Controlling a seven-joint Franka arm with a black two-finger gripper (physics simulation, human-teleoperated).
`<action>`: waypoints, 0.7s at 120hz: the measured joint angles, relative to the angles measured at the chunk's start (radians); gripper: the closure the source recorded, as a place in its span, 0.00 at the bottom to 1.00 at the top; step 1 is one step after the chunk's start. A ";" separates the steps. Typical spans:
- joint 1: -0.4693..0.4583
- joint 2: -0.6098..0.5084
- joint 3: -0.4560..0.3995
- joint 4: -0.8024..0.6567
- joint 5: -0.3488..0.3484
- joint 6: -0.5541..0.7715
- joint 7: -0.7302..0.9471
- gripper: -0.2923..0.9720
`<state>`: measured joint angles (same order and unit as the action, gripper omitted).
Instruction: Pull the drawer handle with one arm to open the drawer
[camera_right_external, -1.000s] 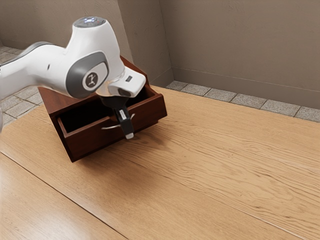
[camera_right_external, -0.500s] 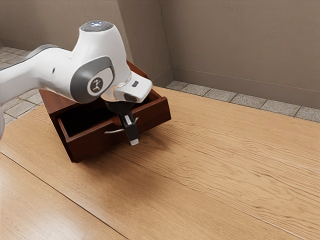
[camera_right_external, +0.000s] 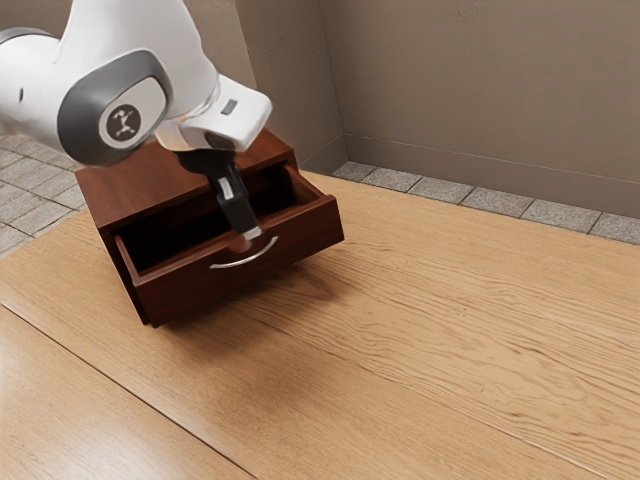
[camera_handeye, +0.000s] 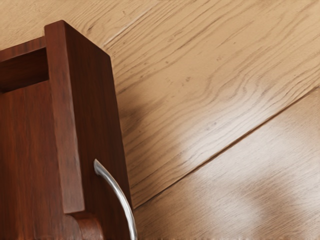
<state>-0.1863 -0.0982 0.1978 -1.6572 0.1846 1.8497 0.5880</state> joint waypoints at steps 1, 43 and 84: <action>0.000 -0.002 0.000 0.000 -0.001 -0.001 0.000 0.34; 0.003 -0.009 0.018 0.013 -0.082 -0.091 0.034 0.25; -0.009 0.009 0.014 0.014 -0.091 -0.109 0.053 0.24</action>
<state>-0.1951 -0.0893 0.2118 -1.6433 0.0933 1.7408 0.6407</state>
